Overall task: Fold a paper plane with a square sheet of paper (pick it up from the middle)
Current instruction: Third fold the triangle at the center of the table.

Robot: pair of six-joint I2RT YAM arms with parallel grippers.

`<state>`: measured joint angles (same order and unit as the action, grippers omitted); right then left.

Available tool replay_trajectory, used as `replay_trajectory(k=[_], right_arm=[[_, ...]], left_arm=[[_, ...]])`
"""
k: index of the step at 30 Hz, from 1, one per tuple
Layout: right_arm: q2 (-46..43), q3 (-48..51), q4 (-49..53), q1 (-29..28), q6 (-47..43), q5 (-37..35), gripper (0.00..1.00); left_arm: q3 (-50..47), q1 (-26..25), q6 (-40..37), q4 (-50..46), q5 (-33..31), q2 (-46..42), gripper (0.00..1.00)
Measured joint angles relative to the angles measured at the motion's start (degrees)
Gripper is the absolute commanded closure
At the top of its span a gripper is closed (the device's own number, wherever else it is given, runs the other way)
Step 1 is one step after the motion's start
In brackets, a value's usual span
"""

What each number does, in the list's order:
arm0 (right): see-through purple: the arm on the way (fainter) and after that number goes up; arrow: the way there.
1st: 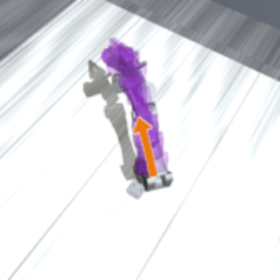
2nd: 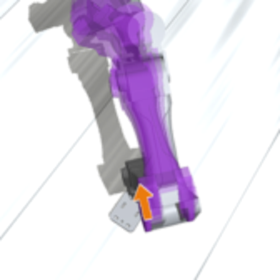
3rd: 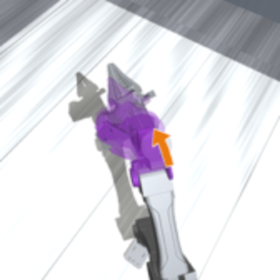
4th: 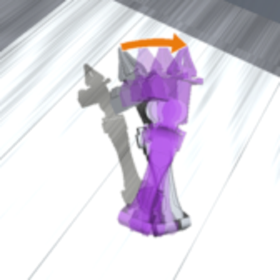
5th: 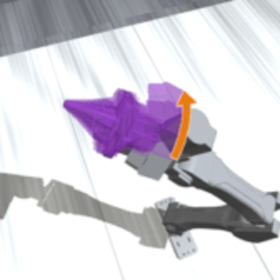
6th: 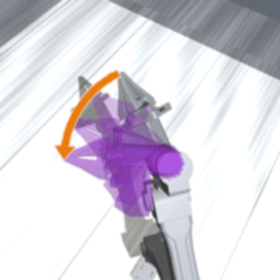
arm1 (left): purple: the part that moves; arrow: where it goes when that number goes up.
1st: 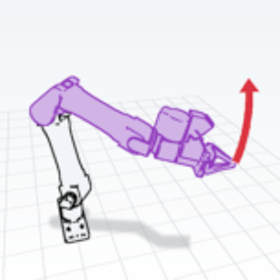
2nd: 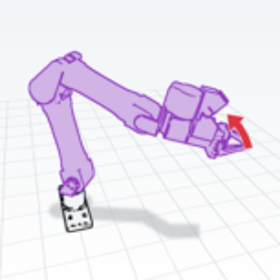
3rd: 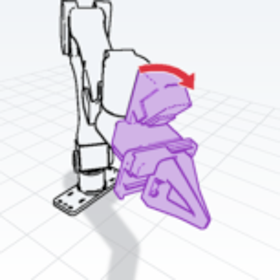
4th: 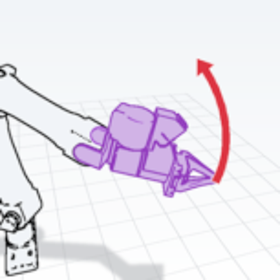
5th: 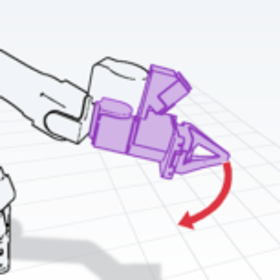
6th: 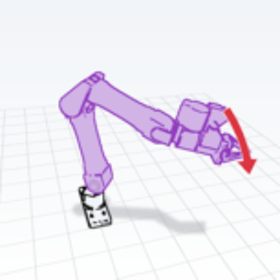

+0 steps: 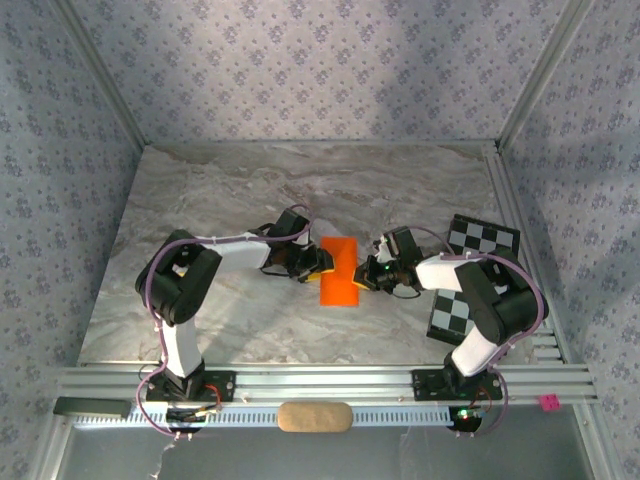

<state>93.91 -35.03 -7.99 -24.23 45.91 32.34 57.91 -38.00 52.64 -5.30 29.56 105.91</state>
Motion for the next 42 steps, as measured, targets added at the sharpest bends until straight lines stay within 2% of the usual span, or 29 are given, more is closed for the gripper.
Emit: replay_trajectory(k=[11,17,23,30,33,36,42], right_arm=[[0.00,-0.07,0.07,0.00,0.00,0.00,0.99],[0.00,-0.15,0.24,0.00,0.02,-0.02,0.99],[0.00,-0.15,0.26,0.00,0.02,-0.02,0.99],[-0.17,-0.15,0.26,-0.07,0.00,-0.09,0.95],[-0.57,-0.15,0.44,-0.28,-0.02,-0.70,0.91],[-1.38,-0.15,1.18,-0.61,-0.28,-1.79,0.81],[-8.15,-0.11,4.92,-2.45,-2.69,-6.05,0.69]], left_arm=[[-0.26,0.07,0.11,-0.04,-0.63,-0.07,0.63],[-0.31,0.13,0.68,-0.04,-0.85,-0.07,0.75],[-0.31,0.26,0.63,-0.11,-1.31,-0.07,0.79],[-0.52,0.61,0.90,-0.90,-2.21,-0.39,0.91],[-0.94,0.83,1.03,-1.09,-2.34,-1.29,0.93],[-1.25,0.81,1.07,-1.16,-2.36,-2.56,0.95],[-3.61,1.64,1.29,-1.86,-3.43,-6.95,0.97]])
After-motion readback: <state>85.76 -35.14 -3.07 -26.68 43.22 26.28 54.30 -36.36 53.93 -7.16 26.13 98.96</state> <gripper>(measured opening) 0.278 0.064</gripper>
